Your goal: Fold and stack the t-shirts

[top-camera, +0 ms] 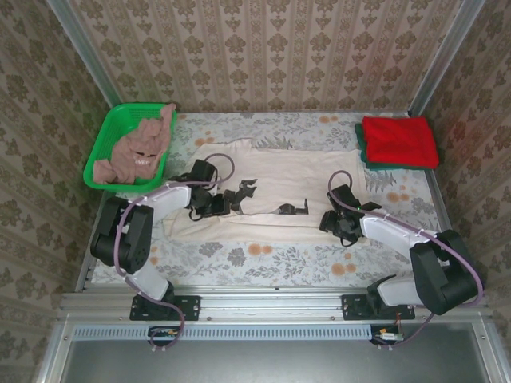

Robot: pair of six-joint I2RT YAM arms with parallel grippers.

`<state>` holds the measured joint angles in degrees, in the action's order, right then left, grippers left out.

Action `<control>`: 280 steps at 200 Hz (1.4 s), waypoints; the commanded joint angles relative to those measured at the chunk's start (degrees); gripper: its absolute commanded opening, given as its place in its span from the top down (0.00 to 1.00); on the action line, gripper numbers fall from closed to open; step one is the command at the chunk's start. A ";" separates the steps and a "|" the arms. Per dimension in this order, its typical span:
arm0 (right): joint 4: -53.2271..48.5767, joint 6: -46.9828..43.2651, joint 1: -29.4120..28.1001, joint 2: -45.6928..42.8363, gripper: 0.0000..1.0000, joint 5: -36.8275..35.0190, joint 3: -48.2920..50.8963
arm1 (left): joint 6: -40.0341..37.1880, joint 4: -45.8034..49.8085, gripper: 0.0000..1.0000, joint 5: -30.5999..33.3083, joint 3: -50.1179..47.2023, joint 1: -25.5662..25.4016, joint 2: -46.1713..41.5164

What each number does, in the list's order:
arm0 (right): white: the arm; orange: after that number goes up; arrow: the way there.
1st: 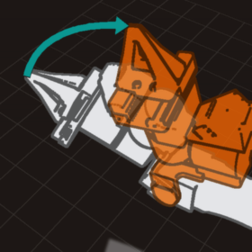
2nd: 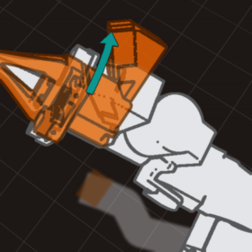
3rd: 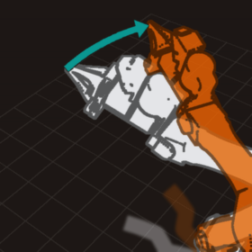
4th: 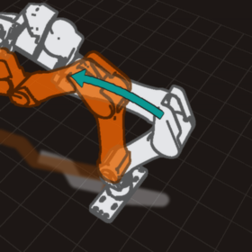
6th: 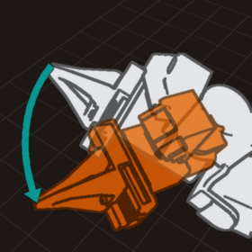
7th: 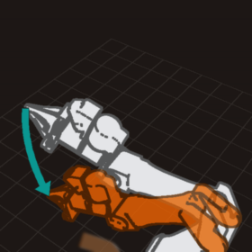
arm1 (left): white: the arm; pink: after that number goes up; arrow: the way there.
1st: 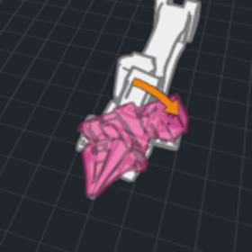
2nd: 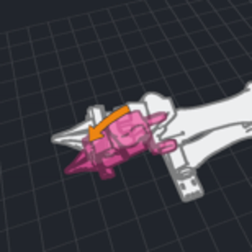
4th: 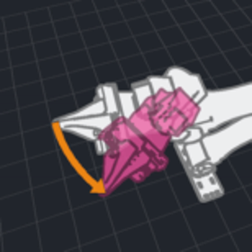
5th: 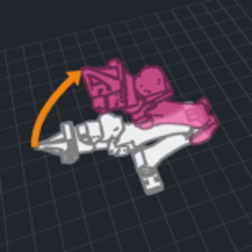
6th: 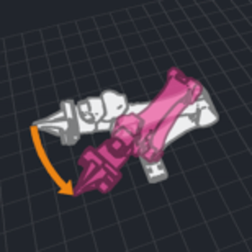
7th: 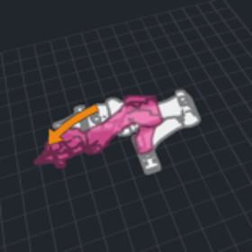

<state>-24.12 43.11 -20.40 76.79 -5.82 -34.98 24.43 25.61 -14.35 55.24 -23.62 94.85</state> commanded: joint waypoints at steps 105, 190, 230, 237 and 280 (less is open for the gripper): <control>-2.64 -1.30 0.31 -4.90 0.34 -1.58 -0.67 | -2.72 6.51 0.96 -2.03 19.48 -1.53 13.91; -3.07 -3.46 0.27 -10.14 0.31 -1.72 -0.44 | 6.87 0.79 0.55 6.21 -7.34 -4.07 -11.19; -2.56 -3.48 0.26 -9.03 0.31 -1.23 -0.61 | 6.98 -1.47 0.62 3.61 -7.26 -4.60 -6.04; -2.58 -3.57 0.28 -9.03 0.31 -1.18 -0.53 | 6.80 -1.31 0.62 3.78 -6.85 -4.60 -5.38; -2.44 -3.60 0.25 -9.82 0.31 -1.29 0.06 | 5.74 0.08 0.63 4.59 -4.45 -4.62 -2.40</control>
<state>-25.67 40.42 -20.40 67.51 -5.85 -34.98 30.41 25.45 -9.85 48.77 -28.10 90.89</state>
